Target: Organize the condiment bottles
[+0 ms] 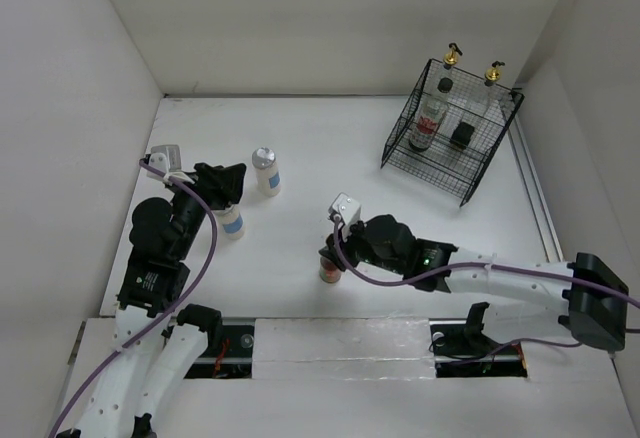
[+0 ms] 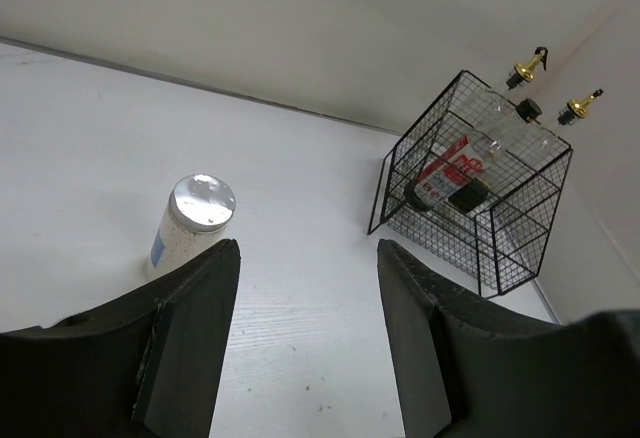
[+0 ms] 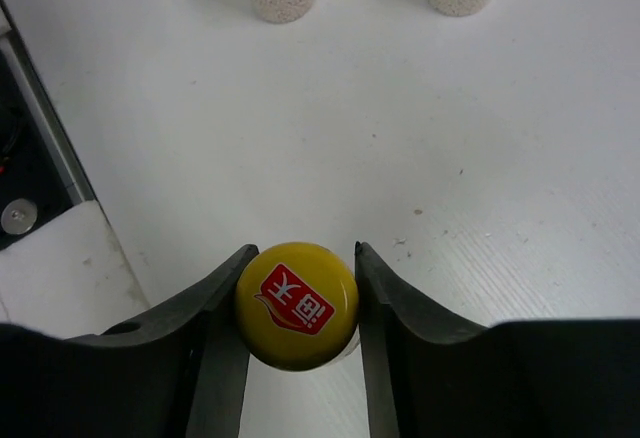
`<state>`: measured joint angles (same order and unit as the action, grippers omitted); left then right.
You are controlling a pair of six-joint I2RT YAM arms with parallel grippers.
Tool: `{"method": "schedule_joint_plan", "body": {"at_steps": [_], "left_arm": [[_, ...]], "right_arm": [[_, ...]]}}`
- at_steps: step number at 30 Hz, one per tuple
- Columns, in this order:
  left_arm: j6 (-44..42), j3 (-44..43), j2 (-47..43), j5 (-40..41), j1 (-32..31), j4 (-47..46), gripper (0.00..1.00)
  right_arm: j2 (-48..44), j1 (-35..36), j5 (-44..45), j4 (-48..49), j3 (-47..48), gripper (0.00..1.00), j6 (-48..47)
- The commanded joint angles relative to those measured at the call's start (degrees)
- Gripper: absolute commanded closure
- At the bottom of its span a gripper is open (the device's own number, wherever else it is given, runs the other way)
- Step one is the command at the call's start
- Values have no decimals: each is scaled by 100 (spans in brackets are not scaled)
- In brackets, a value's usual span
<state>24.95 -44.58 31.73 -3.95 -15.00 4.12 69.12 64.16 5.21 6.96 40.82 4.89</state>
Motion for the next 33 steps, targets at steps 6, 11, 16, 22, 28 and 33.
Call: {"method": "schedule_joint_plan", "body": {"at_steps": [6, 11, 16, 22, 28, 33], "left_arm": [[-34, 10, 0, -150, 15, -236, 47], [-34, 10, 0, -150, 15, -236, 47], [-34, 10, -52, -203, 15, -289, 47], [-34, 10, -52, -256, 15, -289, 47], [-34, 10, -52, -256, 15, -289, 47], [-34, 10, -52, -256, 15, -289, 47]], "right_arm": [[-1039, 17, 1050, 772, 241, 70, -223], [-1419, -902, 1667, 413, 1085, 72, -524], [-1551, -2037, 2114, 77, 1744, 72, -795], [-1525, -3681, 2379, -107, 2131, 72, -796], [-980, -5051, 1985, -107, 2553, 72, -551], [-585, -5712, 1536, 375, 2607, 72, -445]]}}
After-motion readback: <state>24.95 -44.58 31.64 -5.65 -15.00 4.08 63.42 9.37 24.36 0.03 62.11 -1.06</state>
